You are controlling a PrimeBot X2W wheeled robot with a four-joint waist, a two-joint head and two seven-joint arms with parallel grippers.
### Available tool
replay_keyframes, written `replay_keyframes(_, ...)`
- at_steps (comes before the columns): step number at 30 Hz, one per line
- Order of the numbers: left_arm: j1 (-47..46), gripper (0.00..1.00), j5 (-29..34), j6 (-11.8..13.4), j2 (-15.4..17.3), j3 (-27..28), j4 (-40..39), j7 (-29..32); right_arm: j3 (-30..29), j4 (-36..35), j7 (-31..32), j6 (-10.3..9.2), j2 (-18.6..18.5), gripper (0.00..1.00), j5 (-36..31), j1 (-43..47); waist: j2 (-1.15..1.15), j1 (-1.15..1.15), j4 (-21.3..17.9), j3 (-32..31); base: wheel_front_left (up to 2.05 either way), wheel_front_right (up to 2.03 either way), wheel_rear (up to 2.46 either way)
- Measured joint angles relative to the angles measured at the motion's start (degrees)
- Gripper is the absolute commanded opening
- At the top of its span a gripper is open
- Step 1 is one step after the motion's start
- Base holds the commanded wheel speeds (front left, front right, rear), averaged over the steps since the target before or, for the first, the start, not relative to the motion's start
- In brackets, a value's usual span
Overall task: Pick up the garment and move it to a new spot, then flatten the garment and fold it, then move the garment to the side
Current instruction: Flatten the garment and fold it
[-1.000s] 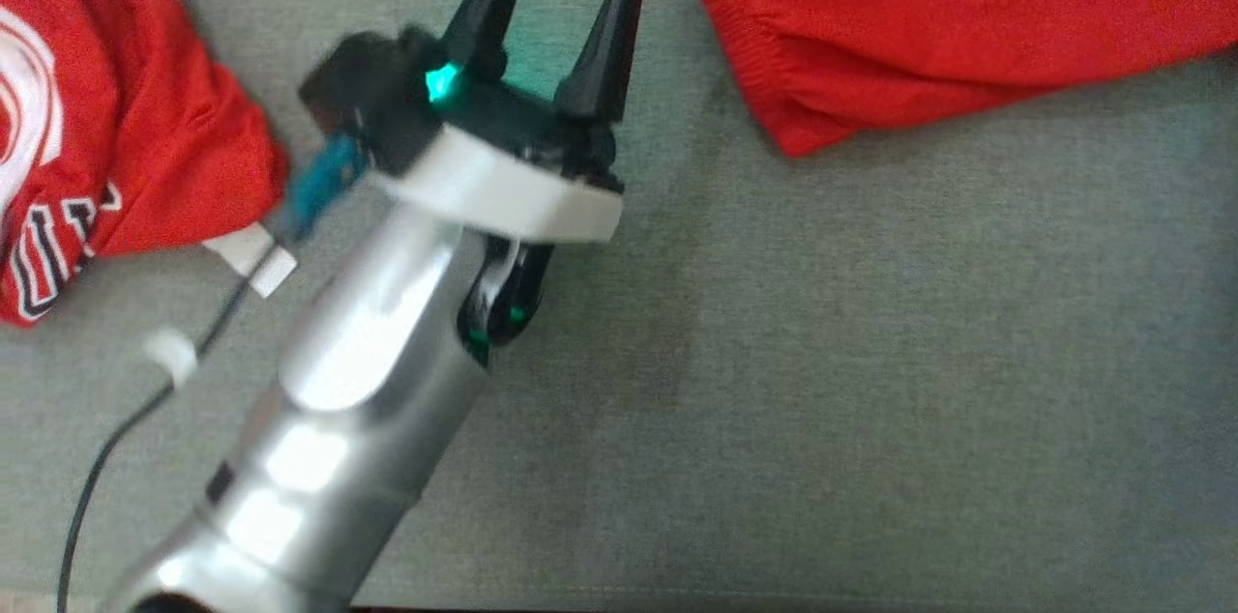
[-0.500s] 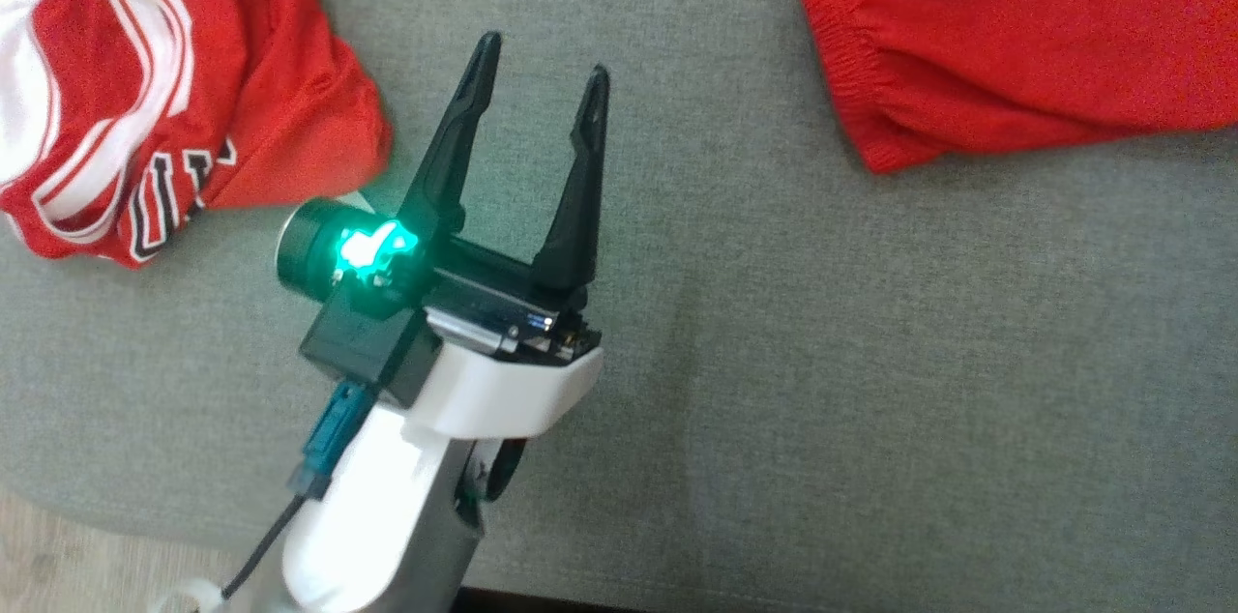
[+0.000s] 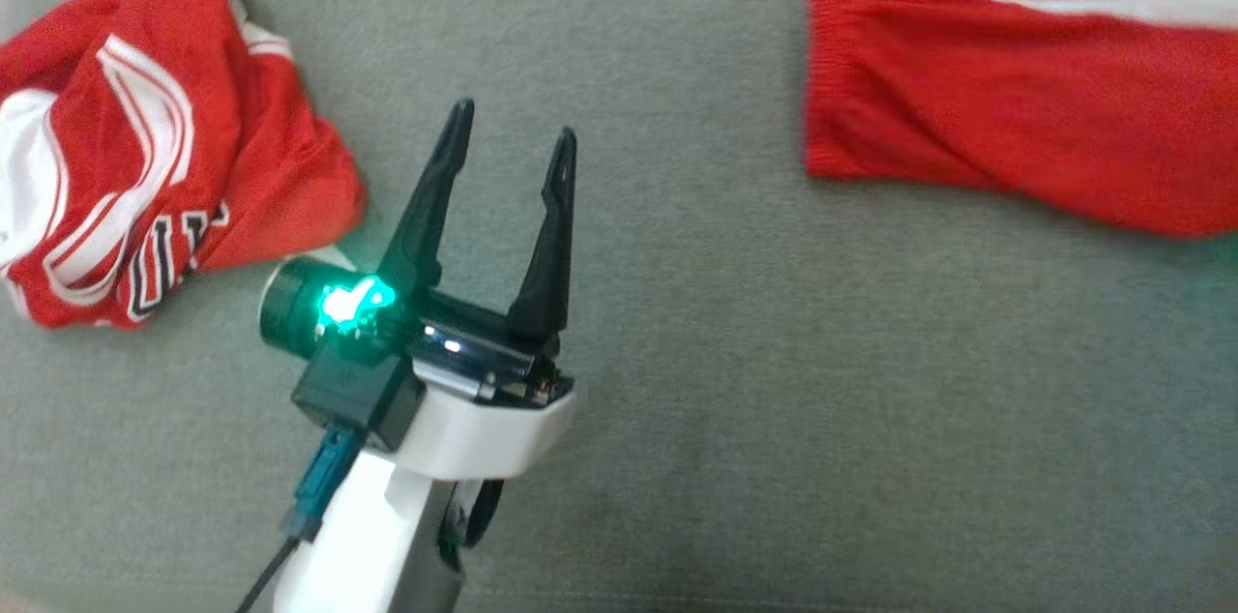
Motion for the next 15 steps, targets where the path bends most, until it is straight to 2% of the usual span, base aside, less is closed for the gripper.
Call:
replay_keyframes(6, 2.20, 1.00, 0.09, -0.24, 0.00, 0.42, 0.07, 0.00, -3.31, -0.63, -3.80, 0.00, -3.71, 0.00, -1.11, 7.04, 0.00, 0.00, -2.31, -2.18, 0.00, 0.00, 0.00)
replay_keyframes(11, 2.66, 1.00, 0.09, -0.23, 0.01, 1.57, 1.01, 0.00, -4.01, -6.42, -9.14, 0.00, -1.64, 0.00, -5.60, 6.37, 0.00, 0.01, -3.23, -3.22, 0.00, 0.00, 0.00)
replay_keyframes(15, 4.15, 1.00, 0.10, -0.21, 0.01, 1.57, 2.02, 0.00, -3.15, -12.37, -10.56, 0.00, 2.93, 0.00, -7.94, 4.94, 0.00, 0.01, -3.67, -4.48, 0.00, 0.00, 0.00)
